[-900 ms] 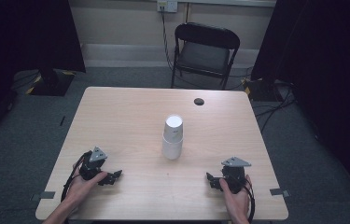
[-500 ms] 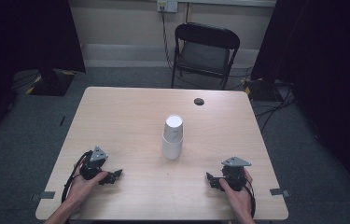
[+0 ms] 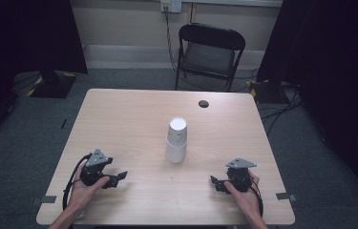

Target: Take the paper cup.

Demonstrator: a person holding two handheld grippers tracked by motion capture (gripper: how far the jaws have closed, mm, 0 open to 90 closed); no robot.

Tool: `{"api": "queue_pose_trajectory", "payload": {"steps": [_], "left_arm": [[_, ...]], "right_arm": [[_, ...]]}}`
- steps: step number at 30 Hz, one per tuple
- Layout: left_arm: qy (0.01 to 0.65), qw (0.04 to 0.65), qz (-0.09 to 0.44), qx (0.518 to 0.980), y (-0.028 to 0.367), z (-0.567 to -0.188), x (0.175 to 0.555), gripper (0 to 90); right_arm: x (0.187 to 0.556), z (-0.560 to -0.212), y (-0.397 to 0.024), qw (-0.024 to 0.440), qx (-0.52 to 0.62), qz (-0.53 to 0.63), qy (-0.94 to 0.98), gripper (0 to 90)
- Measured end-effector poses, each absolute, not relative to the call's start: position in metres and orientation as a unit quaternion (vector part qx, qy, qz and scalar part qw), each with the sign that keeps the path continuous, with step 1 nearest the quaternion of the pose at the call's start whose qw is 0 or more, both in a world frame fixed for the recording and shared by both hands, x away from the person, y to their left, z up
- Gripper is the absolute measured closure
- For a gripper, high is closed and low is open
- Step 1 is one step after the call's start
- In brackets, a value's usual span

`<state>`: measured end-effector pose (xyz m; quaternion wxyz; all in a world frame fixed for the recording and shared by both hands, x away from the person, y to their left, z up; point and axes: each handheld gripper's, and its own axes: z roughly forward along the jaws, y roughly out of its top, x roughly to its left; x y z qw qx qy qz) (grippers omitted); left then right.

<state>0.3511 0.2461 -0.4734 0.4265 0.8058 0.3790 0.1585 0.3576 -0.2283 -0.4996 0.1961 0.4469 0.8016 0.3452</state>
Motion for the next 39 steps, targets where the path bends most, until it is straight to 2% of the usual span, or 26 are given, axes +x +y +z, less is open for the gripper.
{"api": "queue_pose_trajectory", "payload": {"steps": [6,13,23,28,39], "left_arm": [[0.369,0.452,0.149,0.798,0.242,-0.463,0.351,18.5],[0.359,0.468,0.150,0.793,0.220,-0.447,0.353,24.9],[0.312,0.488,0.151,0.801,0.195,-0.429,0.367,22.0],[0.305,0.486,0.153,0.805,0.180,-0.424,0.374,25.4],[0.278,0.512,0.151,0.799,0.146,-0.405,0.384,24.8]], "right_arm": [[0.360,-0.500,-0.227,0.193,0.440,0.347,0.805,10.2],[0.361,-0.500,-0.227,0.193,0.438,0.347,0.806,10.3],[0.361,-0.500,-0.227,0.193,0.438,0.347,0.806,10.3],[0.361,-0.500,-0.227,0.193,0.439,0.347,0.806,10.3],[0.361,-0.500,-0.226,0.194,0.439,0.347,0.806,10.4]]}}
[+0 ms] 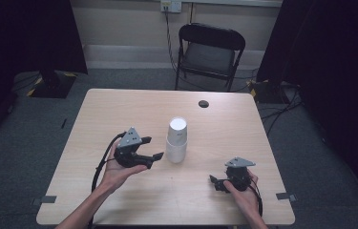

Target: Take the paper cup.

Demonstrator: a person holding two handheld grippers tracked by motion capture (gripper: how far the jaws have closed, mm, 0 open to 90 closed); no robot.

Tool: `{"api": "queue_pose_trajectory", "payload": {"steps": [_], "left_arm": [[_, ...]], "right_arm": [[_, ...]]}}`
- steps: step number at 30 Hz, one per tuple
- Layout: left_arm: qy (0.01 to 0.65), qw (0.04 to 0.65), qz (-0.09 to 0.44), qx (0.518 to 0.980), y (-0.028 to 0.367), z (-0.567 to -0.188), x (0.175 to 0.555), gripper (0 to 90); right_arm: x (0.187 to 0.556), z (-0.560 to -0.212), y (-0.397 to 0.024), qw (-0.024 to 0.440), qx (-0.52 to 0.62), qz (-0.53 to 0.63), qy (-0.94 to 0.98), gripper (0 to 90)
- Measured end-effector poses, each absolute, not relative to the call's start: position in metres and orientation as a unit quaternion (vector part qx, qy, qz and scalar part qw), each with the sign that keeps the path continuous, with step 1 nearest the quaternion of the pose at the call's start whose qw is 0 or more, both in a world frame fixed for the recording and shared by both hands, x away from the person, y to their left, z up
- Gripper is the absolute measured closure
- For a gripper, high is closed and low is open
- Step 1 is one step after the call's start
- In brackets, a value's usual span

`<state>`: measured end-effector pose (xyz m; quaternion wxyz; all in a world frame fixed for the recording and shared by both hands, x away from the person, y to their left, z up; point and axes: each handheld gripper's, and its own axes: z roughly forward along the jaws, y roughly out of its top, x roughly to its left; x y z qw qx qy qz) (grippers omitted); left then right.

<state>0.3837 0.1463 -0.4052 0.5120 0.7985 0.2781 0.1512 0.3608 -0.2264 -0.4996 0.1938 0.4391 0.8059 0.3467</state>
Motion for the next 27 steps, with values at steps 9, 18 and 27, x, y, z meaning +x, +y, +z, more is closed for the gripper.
{"api": "queue_pose_trajectory", "payload": {"steps": [9,18,27], "left_arm": [[0.262,0.535,0.150,0.789,0.130,-0.399,0.395,24.5],[0.263,0.536,0.163,0.785,0.113,-0.391,0.408,20.6],[0.258,0.539,0.167,0.784,0.098,-0.383,0.421,18.1]], "right_arm": [[0.361,-0.500,-0.226,0.195,0.440,0.346,0.805,10.5],[0.361,-0.500,-0.226,0.196,0.441,0.346,0.805,10.5],[0.361,-0.500,-0.226,0.196,0.441,0.346,0.805,10.5]]}}
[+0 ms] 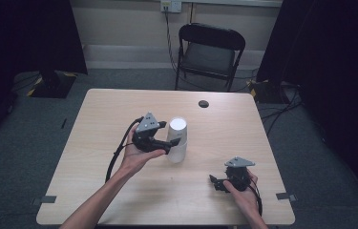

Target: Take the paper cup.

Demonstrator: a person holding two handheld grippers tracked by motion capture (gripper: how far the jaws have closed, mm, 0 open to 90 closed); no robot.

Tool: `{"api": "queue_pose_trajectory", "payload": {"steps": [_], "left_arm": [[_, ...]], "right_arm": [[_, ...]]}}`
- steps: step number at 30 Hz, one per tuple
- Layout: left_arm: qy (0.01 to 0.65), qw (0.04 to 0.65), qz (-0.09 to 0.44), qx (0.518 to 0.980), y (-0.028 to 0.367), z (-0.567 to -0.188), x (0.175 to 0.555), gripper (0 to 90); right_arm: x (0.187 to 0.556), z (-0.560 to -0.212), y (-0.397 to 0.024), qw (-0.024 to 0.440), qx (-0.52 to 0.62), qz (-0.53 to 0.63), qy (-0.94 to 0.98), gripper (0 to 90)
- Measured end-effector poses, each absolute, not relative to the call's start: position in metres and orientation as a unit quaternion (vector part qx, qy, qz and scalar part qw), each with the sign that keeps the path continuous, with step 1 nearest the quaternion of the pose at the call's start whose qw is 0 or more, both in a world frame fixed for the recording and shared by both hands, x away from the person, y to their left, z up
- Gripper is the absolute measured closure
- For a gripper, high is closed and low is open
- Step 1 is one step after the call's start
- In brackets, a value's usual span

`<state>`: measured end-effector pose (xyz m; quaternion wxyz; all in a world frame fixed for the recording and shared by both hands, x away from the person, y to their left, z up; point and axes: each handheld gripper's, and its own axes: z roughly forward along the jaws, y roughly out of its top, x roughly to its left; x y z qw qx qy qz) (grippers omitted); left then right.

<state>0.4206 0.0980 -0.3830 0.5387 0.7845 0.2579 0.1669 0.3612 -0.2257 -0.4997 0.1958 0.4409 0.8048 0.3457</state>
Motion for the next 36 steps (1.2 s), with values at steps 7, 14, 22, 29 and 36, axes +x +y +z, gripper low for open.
{"api": "queue_pose_trajectory", "payload": {"steps": [7,14,22,29,36], "left_arm": [[0.257,0.538,0.163,0.786,0.084,-0.379,0.433,19.0],[0.265,0.534,0.166,0.786,0.077,-0.380,0.442,23.5],[0.264,0.526,0.171,0.790,0.075,-0.383,0.443,24.5],[0.267,0.519,0.174,0.793,0.071,-0.385,0.445,24.9],[0.265,0.510,0.168,0.801,0.068,-0.389,0.447,30.6]], "right_arm": [[0.361,-0.500,-0.226,0.196,0.441,0.346,0.805,10.5],[0.361,-0.500,-0.226,0.196,0.441,0.346,0.805,10.5],[0.362,-0.500,-0.226,0.195,0.440,0.346,0.805,10.5],[0.362,-0.500,-0.226,0.195,0.440,0.346,0.806,10.5],[0.362,-0.500,-0.226,0.195,0.440,0.346,0.806,10.5]]}}
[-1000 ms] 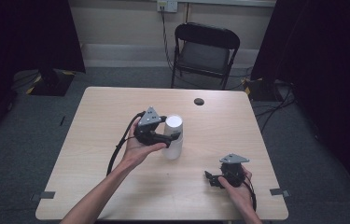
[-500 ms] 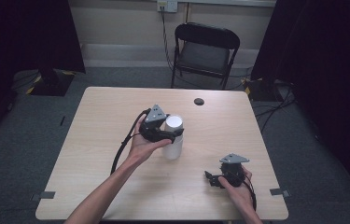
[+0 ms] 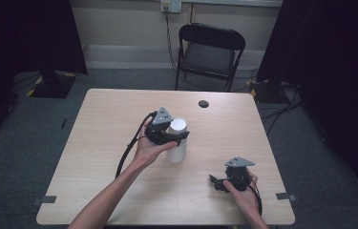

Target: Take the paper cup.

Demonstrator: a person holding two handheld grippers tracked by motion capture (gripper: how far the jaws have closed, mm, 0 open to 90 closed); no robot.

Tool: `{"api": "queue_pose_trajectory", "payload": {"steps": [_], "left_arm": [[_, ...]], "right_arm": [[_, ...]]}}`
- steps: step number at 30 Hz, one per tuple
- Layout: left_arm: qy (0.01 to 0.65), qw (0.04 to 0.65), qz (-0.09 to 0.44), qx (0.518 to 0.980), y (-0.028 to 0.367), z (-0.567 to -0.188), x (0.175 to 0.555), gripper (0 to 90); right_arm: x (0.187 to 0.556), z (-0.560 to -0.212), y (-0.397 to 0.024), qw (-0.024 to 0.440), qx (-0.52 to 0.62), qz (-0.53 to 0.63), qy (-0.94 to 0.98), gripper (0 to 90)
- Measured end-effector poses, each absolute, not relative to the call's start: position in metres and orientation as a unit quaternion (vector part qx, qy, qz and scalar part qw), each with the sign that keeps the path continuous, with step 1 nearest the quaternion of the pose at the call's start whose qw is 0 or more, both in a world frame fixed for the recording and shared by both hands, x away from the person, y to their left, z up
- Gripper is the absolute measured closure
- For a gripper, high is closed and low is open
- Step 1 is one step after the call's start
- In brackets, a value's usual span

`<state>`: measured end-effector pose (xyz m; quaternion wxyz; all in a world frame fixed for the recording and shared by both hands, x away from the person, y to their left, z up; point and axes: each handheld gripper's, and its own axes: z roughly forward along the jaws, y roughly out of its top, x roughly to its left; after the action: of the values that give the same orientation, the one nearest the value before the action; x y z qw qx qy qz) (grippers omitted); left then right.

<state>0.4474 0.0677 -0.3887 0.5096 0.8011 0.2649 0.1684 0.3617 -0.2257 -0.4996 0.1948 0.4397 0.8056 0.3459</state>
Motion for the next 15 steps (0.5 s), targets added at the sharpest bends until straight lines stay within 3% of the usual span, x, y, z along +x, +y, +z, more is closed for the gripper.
{"api": "queue_pose_trajectory", "payload": {"steps": [15], "left_arm": [[0.273,0.527,0.163,0.788,0.070,-0.372,0.446,32.4]], "right_arm": [[0.362,-0.500,-0.226,0.195,0.440,0.346,0.806,10.5]]}}
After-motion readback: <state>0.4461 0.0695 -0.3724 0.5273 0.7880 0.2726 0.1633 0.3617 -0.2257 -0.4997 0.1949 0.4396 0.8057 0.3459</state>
